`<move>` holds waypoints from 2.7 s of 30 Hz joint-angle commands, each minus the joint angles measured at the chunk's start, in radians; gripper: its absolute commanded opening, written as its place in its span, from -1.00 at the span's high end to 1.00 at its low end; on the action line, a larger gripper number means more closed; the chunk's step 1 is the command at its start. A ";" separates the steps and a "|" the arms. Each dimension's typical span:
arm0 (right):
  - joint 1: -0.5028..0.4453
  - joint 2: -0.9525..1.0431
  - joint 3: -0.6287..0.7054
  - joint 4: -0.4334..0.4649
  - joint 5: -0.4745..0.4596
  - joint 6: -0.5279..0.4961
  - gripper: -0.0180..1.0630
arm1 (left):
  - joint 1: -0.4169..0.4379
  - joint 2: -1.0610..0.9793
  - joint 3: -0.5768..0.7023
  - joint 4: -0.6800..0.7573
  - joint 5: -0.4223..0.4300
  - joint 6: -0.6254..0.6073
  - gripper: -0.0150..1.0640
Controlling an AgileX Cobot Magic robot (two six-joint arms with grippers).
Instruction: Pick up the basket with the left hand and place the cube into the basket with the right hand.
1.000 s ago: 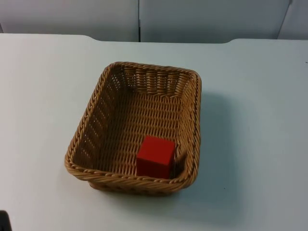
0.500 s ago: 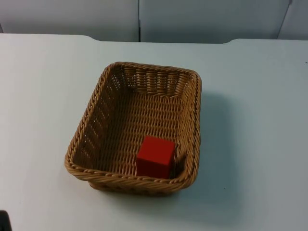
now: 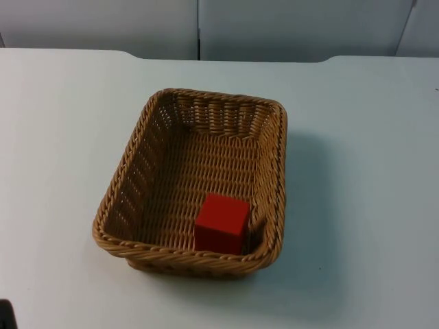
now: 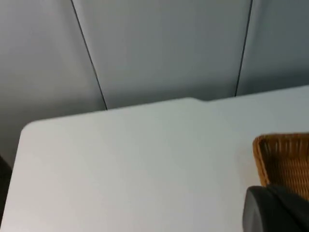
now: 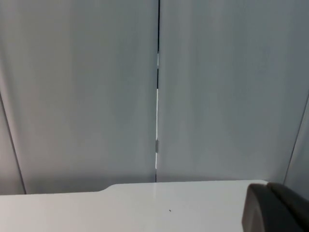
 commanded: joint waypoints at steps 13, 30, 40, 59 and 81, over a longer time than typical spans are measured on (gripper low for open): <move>-0.003 -0.006 0.007 -0.007 -0.028 0.002 0.97 | -0.007 -0.582 0.616 -0.139 -0.114 -0.008 0.97; -0.003 -0.006 0.067 0.056 0.101 -0.083 0.97 | -0.009 -0.754 0.799 -0.272 -0.185 0.203 0.97; -0.003 -0.051 0.291 0.250 0.036 -0.246 0.97 | -0.009 -0.754 0.819 -0.283 -0.157 0.220 0.97; -0.003 -0.430 0.527 0.362 0.148 -0.225 0.97 | -0.009 -0.754 0.848 -0.283 -0.127 0.220 0.97; -0.003 -0.430 0.609 0.284 0.086 -0.138 0.97 | -0.009 -0.754 0.870 -0.291 -0.138 0.222 0.97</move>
